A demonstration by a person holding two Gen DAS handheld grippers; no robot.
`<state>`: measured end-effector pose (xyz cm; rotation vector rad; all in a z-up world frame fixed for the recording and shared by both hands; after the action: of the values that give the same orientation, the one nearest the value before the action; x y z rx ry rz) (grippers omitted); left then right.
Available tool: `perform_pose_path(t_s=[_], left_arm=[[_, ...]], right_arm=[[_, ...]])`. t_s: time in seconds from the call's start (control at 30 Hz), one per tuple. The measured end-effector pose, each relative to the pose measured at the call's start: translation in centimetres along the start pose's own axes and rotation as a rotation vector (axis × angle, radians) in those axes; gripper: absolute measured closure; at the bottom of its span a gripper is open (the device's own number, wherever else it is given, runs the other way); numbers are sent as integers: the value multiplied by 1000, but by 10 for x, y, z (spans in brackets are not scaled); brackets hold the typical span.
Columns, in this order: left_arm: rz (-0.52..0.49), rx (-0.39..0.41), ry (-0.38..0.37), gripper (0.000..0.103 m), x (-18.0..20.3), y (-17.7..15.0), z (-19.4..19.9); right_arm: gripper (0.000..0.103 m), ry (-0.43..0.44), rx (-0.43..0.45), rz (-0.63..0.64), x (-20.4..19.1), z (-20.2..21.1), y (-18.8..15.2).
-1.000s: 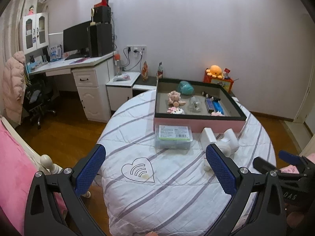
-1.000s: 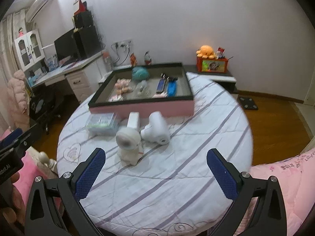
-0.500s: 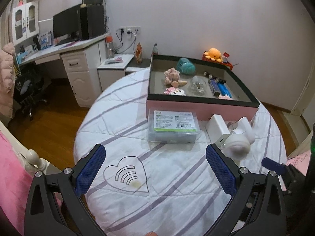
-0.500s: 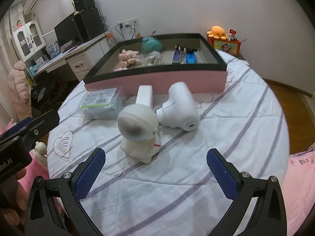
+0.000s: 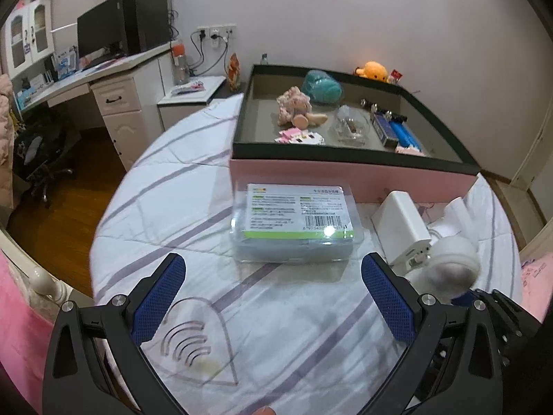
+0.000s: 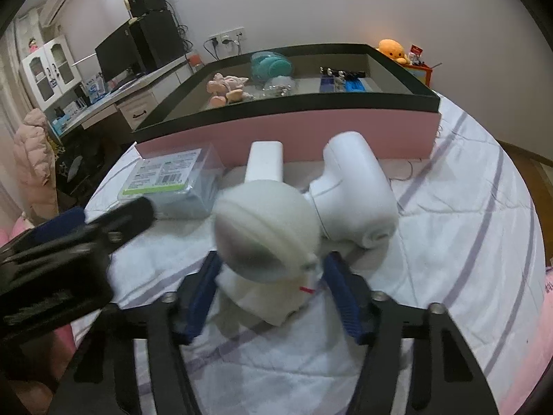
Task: Organize rigid objects
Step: 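Grasp the clear strip box with the left tool while the right tool grasps the white astronaut, then carry the strip box and astronaut into the pink tray and open both tools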
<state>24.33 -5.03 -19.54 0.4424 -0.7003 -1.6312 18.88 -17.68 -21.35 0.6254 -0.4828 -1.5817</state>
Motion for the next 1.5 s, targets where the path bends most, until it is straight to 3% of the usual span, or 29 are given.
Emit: perform_pose_path(t_s=[0.3, 0.4, 0.53, 1.07, 1.3, 1.5], left_arm=[[-10, -59, 4, 0, 16, 3, -42], [27, -65, -13, 10, 10, 3, -47], [40, -54, -44, 10, 9, 3, -44], [42, 51, -43, 10, -2, 8, 19], [18, 118, -56, 10, -1, 33, 51], [-10, 176, -81, 10, 8, 66, 66]], right_arm=[[47, 13, 0, 37, -4, -5, 4], [48, 31, 2, 36, -2, -5, 4], [48, 49, 2, 34, 1, 0, 3], [48, 95, 73, 9, 9, 50, 20], [48, 108, 151, 18, 10, 77, 51], [48, 94, 229, 45, 17, 92, 97]])
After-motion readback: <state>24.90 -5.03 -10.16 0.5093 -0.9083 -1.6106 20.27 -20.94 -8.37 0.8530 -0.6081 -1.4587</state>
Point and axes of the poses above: each gripper's, at about its wrist camera, not at the fingertips, and z roughly against the way its jaws point, x to its right, y to its top, the point moved 8 cm from there along -z, roughly the way its jaws point, and after that the axes turned 3 degrees about -y, right-handed, at the moved point
